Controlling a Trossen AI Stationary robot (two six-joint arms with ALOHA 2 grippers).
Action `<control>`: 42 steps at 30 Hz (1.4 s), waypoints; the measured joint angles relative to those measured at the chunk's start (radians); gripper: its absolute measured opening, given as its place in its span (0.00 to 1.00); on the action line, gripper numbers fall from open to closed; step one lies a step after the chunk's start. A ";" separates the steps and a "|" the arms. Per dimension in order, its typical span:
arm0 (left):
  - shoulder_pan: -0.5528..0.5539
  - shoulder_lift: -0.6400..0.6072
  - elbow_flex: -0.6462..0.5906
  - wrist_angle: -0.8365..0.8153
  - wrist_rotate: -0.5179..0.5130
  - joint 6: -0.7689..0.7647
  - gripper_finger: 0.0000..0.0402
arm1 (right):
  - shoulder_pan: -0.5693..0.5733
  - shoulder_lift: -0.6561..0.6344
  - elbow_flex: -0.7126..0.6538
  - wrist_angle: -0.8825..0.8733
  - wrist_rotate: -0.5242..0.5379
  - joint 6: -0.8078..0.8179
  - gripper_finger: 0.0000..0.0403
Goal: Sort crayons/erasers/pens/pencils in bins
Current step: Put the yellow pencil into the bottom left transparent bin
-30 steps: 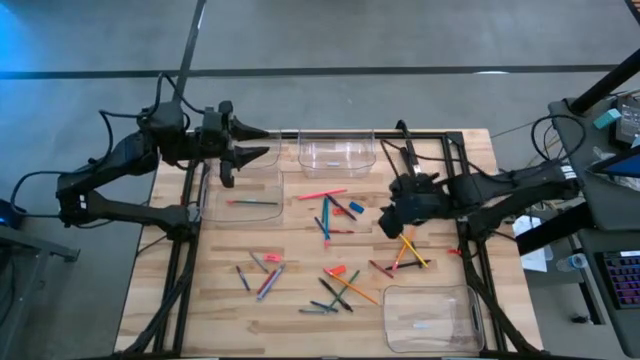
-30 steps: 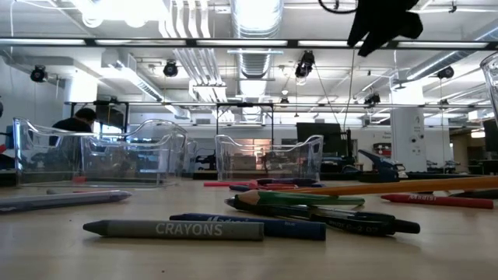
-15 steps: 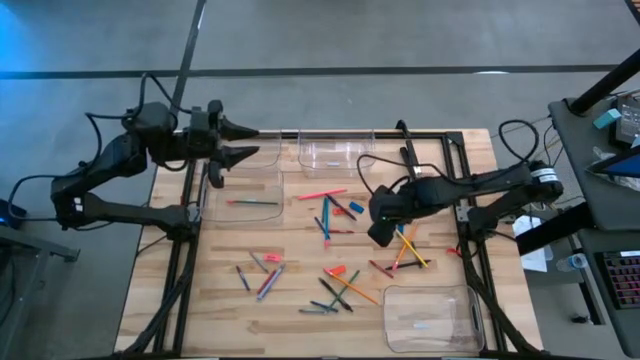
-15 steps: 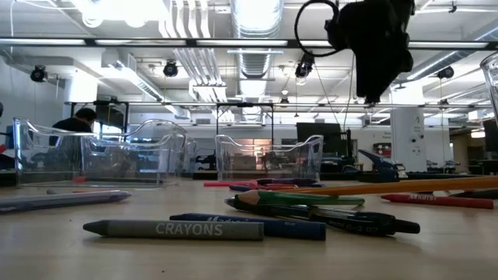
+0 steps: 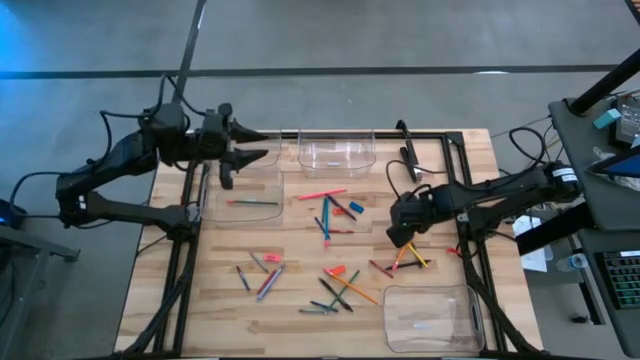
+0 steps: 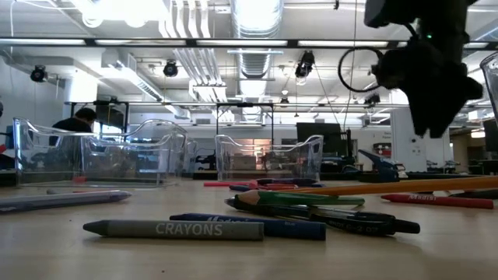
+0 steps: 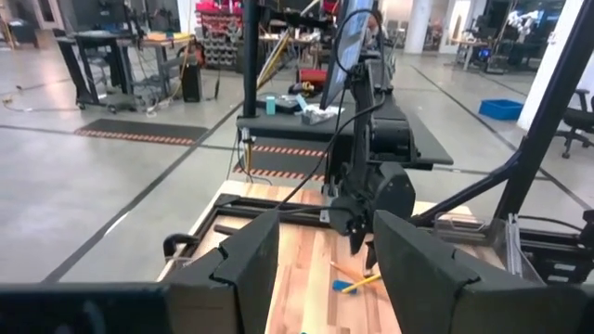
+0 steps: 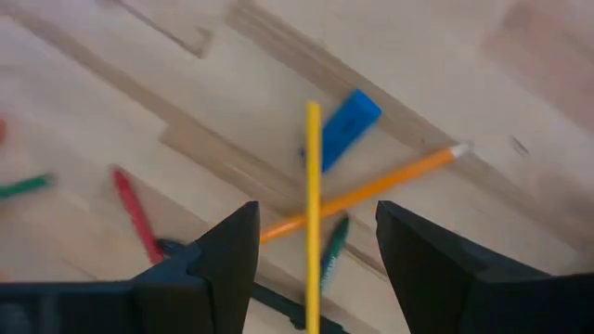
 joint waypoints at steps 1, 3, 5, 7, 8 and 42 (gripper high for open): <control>0.000 0.006 0.000 0.000 0.000 0.000 0.40 | 0.007 -0.005 -0.012 0.002 0.000 0.012 0.51; 0.000 0.015 0.000 0.000 0.000 0.000 0.40 | 0.022 -0.014 -0.026 0.001 0.000 0.025 0.51; 0.000 0.022 0.000 0.000 0.000 0.000 0.40 | 0.041 -0.021 -0.031 0.004 0.000 0.050 0.51; 0.000 0.025 0.000 0.000 0.000 0.000 0.40 | 0.056 -0.023 -0.032 0.005 0.000 0.069 0.51; 0.000 0.025 0.000 0.000 0.000 0.000 0.40 | 0.065 -0.023 -0.032 0.006 0.000 0.083 0.51; 0.000 0.025 0.000 0.000 0.000 0.000 0.40 | 0.086 0.024 -0.270 0.272 -0.149 0.153 0.35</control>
